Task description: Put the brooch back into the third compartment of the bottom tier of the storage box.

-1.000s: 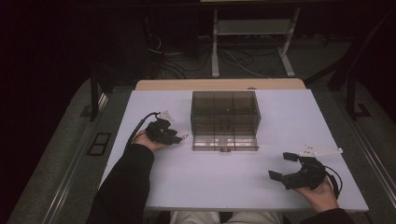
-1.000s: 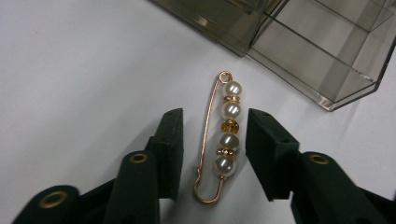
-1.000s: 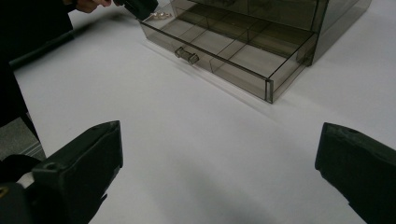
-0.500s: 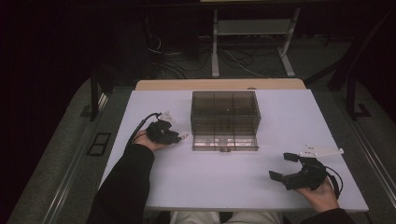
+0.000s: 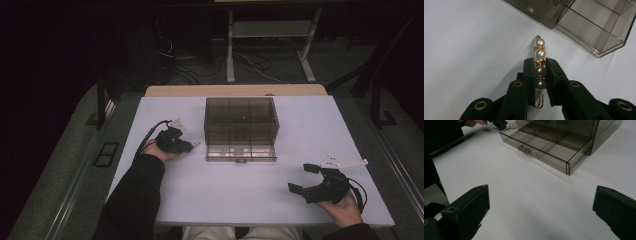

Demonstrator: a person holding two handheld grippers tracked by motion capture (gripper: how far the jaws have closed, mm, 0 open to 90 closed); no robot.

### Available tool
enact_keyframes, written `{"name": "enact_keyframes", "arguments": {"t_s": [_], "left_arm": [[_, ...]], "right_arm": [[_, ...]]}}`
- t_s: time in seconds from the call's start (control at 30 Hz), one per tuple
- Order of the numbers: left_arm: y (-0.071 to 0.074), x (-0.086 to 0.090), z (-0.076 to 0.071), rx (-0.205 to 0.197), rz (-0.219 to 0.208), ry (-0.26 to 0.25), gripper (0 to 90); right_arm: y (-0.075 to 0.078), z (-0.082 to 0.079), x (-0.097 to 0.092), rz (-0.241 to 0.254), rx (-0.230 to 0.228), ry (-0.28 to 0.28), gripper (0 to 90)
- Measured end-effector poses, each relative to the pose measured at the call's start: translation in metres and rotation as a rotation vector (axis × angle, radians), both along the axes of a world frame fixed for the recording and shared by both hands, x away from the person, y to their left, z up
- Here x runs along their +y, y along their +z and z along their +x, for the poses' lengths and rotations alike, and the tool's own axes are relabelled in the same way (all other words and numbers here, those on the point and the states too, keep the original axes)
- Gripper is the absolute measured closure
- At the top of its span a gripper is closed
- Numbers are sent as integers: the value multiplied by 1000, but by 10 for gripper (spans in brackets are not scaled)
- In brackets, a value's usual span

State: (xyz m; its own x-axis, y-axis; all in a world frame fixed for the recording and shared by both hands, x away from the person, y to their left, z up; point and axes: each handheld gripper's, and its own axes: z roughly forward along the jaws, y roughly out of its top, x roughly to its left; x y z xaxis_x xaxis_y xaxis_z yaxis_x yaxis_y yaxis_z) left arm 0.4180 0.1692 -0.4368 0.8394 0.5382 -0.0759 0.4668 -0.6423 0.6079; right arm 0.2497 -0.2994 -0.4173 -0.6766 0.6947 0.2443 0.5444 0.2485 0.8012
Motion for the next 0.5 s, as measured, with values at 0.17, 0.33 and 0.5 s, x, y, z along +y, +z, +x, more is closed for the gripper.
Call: {"name": "enact_keyframes", "arguments": {"t_s": [0.17, 0.33, 0.5], "left_arm": [[2, 0, 1, 17, -4, -8, 787], [4, 1, 1, 27, -11, -3, 787], [9, 3, 0, 31, -22, 7, 787]], "right_arm": [[0, 0, 0, 2, 0, 0, 4], [0, 0, 0, 2, 0, -1, 3], [0, -1, -1, 5, 1, -5, 4]]}}
